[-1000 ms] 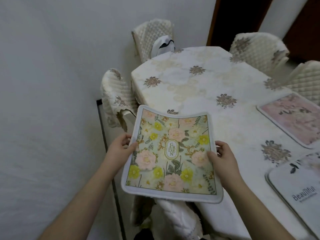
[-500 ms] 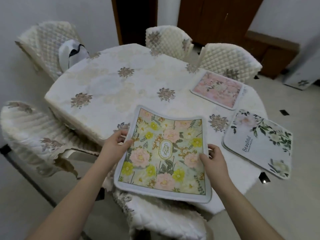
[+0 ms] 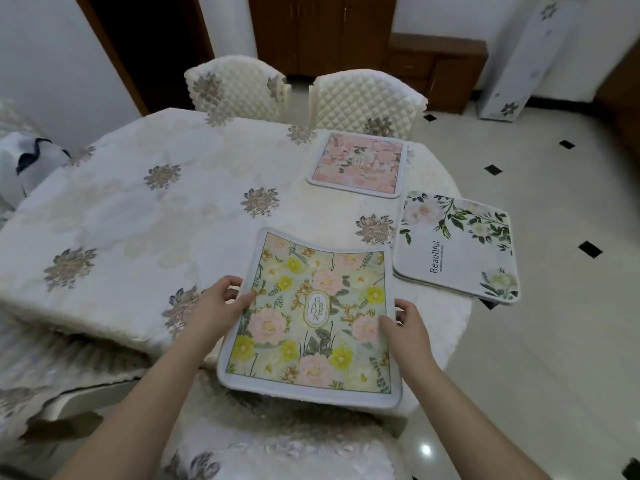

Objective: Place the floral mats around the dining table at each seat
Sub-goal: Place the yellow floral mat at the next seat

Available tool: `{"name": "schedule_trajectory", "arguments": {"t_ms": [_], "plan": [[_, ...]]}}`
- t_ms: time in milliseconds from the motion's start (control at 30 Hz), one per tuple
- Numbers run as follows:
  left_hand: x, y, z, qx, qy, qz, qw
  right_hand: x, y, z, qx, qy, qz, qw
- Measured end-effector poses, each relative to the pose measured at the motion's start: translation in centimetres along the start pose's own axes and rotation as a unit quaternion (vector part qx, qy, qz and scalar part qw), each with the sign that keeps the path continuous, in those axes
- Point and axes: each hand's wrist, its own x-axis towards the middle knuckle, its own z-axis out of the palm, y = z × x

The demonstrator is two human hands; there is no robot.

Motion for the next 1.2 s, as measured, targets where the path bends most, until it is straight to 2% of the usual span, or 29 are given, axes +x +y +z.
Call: {"name": "schedule_trajectory", "arguments": {"t_ms": [167, 400, 700, 833, 1000, 1200], "plan": [[1.3, -0.1, 1.4, 0.017, -0.004, -0.004, 1.0, 1.2, 2.0, -0.1, 0.015, -0.001, 0.023, 1.0], [3.9, -1.4, 2.6, 0.013, -0.013, -0.012, 1.0, 2.8, 3.8, 1.5, -0.032, 0.03, 0.033, 0.998], [8.8, -4.6, 3.5, 0.041, -0.062, 0.01, 0.997, 2.8, 4.9, 5.2, -0.079, 0.13, 0.044, 0.987], [10.0, -6.0, 3.0, 0.09, -0.064, 0.036, 0.993, 2.9, 4.8, 6.2, -0.117, 0.162, 0.049, 0.979], [11.1, -7.3, 2.7, 0.115, -0.08, 0.046, 0.989, 3.4, 5.2, 6.9, -0.14, 0.169, 0.056, 0.974], [11.6, -7.1, 2.8, 0.103, -0.058, 0.051, 0.992, 4.1, 6.4, 6.8, -0.171, 0.182, 0.047, 0.967]]}}
